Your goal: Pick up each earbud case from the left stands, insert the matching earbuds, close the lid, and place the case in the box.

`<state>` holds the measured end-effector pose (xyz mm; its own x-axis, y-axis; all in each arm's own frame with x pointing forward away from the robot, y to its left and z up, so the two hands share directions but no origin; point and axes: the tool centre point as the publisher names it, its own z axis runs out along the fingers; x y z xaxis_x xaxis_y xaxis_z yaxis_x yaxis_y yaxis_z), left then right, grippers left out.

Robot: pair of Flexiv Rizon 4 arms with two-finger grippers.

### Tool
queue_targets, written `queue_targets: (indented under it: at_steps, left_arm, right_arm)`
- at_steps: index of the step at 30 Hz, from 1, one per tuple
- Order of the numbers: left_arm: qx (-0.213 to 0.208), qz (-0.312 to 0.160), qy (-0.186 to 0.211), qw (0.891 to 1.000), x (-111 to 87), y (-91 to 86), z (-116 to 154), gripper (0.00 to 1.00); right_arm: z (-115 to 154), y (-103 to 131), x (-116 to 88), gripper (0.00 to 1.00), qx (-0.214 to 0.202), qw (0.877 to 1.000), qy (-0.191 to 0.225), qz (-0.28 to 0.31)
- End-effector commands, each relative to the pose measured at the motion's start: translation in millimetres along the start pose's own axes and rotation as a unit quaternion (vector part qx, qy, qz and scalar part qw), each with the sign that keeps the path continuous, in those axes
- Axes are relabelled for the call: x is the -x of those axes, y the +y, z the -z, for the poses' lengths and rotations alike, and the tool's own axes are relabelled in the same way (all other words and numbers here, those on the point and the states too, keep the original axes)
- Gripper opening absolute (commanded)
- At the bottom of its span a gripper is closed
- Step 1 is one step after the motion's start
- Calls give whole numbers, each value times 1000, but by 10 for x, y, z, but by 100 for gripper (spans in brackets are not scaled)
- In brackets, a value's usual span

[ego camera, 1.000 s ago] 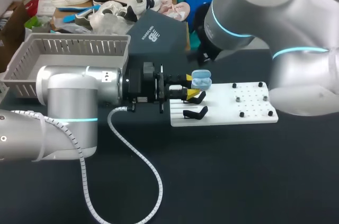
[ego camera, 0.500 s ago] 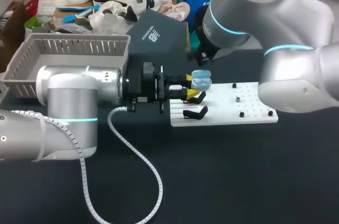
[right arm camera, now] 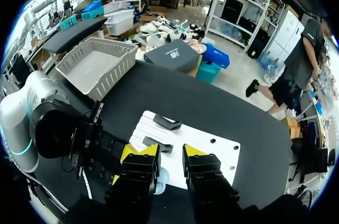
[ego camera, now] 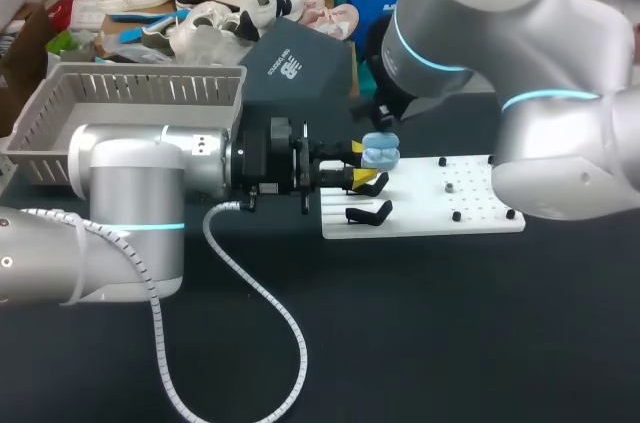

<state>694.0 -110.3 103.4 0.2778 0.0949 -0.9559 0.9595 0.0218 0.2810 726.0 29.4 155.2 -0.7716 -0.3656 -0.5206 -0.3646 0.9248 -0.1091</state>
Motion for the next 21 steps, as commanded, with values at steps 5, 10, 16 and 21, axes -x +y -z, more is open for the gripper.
queue_targets:
  at_steps: [5,10,16,21]
  left_arm:
    - [3,-1,-1,1000,1,-11,2,0]
    - [3,-1,-1,1000,1,-11,2,0]
    - [3,-1,-1,1000,1,-11,2,0]
    - [3,-1,-1,1000,1,-11,2,0]
  right_arm:
    - [82,12,-129,25,-1,1000,-12,-2]
    - [102,35,-157,25,1,1000,-16,-1]
    - [113,57,-201,25,5,1000,-19,-2]
    - [236,52,-263,25,1,999,-33,-5]
